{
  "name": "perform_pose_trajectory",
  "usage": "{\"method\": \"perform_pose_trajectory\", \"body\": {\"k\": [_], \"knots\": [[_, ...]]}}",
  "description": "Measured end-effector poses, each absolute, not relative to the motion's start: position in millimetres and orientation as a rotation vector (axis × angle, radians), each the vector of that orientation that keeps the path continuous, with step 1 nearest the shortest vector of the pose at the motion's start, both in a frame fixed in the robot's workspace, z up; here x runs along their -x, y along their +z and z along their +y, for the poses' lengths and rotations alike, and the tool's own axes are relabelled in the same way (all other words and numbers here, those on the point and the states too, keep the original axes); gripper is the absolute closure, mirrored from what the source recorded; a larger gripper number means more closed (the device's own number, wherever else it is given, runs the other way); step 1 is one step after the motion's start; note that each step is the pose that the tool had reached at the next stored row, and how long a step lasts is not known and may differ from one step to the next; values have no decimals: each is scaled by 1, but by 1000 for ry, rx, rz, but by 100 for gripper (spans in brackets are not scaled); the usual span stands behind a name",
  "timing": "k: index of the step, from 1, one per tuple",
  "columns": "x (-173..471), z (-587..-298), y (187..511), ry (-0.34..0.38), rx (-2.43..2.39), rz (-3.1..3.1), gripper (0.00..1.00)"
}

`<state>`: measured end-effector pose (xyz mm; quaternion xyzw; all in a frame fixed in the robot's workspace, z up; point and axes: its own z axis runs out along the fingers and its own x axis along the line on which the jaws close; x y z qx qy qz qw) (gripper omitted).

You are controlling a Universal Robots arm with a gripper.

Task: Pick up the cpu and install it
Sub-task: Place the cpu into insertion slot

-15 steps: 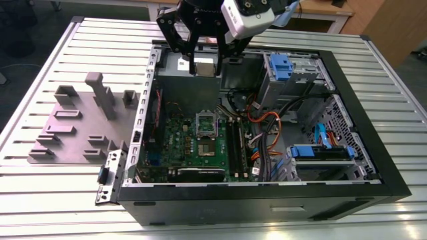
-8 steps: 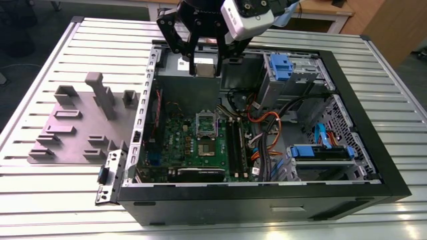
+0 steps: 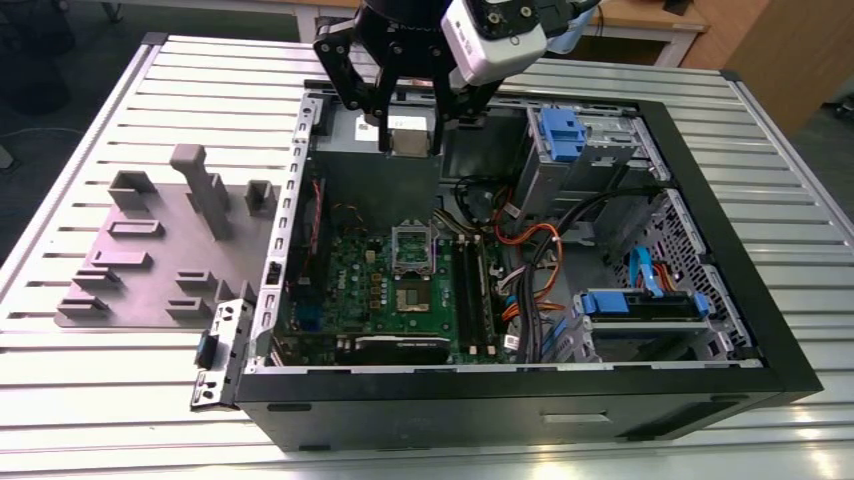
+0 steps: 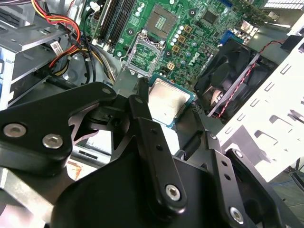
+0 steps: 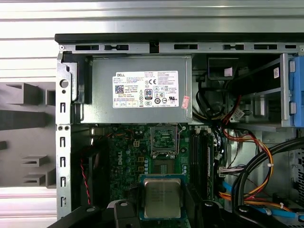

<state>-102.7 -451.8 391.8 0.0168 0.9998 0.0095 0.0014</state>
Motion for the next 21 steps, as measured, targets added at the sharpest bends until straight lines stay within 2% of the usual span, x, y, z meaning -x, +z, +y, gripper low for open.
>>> {"method": "perform_pose_trajectory", "body": {"k": [21], "knots": [[103,-452,385,30,-21,3139,53]]}}
